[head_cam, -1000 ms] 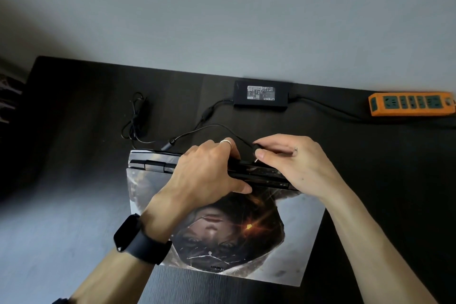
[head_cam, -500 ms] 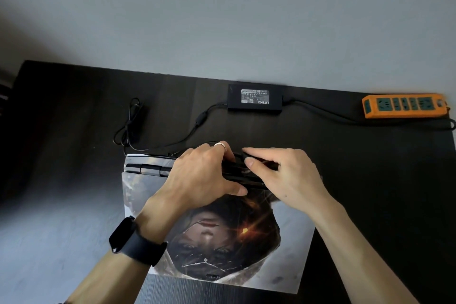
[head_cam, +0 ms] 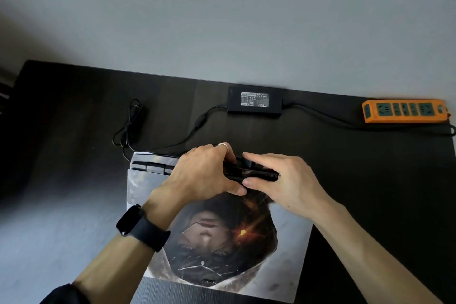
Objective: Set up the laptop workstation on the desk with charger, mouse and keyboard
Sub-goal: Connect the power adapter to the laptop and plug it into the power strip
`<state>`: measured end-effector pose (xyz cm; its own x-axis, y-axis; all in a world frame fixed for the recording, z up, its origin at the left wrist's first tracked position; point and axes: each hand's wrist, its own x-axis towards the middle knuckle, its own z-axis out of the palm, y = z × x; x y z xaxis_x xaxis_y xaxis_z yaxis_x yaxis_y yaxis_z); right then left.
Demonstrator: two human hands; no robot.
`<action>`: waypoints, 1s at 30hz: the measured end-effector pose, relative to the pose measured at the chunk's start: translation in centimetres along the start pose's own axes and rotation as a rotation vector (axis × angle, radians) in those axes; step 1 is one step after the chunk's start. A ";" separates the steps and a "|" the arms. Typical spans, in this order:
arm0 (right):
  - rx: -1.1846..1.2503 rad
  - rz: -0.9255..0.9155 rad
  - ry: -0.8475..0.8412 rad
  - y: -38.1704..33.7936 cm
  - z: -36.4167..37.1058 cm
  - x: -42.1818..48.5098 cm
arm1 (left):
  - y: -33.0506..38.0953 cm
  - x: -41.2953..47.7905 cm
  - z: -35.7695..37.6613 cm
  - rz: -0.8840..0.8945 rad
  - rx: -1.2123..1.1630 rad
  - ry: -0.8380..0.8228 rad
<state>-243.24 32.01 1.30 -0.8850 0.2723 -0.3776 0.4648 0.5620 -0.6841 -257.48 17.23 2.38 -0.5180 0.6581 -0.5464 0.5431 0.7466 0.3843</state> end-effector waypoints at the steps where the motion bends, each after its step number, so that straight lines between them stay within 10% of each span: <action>1: -0.017 0.017 -0.017 0.3 0.1 0.1 | 0.1 0.4 0.0 -0.009 -0.004 -0.029; 16: 0.249 0.274 -0.207 5.5 2.9 6.7 | -0.7 5.9 4.6 -0.101 -0.161 -0.075; 25: 0.223 0.252 -0.203 5.8 3.4 7.0 | -4.5 7.2 2.7 -0.470 -1.226 0.579; 30: 0.184 0.244 -0.154 5.6 3.6 7.0 | -7.8 7.1 1.6 -0.603 -1.168 0.839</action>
<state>-246.77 34.30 -7.44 -0.7394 0.2520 -0.6243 0.6716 0.3407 -0.6579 -264.34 15.92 -5.69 -0.8861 -0.1888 -0.4234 -0.4628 0.3079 0.8313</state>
